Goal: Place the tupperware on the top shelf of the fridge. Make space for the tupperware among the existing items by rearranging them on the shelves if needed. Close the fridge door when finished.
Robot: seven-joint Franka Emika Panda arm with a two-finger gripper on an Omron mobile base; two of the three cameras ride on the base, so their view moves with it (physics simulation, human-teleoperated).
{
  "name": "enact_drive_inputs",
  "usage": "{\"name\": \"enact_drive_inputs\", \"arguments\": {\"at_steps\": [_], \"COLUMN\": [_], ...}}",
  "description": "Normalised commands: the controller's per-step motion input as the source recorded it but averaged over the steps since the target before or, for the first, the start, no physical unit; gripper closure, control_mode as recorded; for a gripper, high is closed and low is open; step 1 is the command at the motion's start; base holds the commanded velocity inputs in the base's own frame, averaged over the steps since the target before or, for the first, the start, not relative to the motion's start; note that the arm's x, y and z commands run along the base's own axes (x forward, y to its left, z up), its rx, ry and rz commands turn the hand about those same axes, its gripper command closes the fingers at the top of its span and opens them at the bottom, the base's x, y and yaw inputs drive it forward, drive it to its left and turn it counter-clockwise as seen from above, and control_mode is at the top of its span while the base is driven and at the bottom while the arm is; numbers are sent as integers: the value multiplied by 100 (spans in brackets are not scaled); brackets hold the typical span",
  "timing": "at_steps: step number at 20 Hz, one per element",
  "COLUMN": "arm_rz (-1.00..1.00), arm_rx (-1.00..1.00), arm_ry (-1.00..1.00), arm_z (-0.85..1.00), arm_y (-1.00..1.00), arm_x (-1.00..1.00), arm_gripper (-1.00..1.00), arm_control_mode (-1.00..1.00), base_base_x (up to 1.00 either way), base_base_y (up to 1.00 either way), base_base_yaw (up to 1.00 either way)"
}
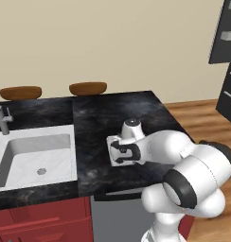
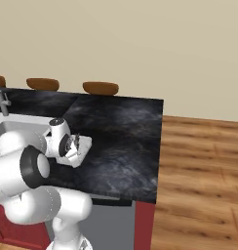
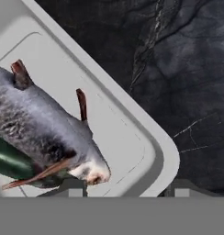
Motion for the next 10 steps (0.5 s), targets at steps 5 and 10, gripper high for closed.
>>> {"name": "enact_drive_inputs", "arguments": {"at_steps": [5, 10], "arm_rz": [0, -3], "arm_rx": [1, 5], "arm_ry": [-4, -9], "arm_z": [-3, 38], "arm_y": [-17, -54], "arm_x": [-20, -60], "arm_gripper": [100, 100], "arm_control_mode": [-100, -100], "base_base_x": [0, 0], "base_base_y": [0, 0], "base_base_yaw": [0, 0]}}
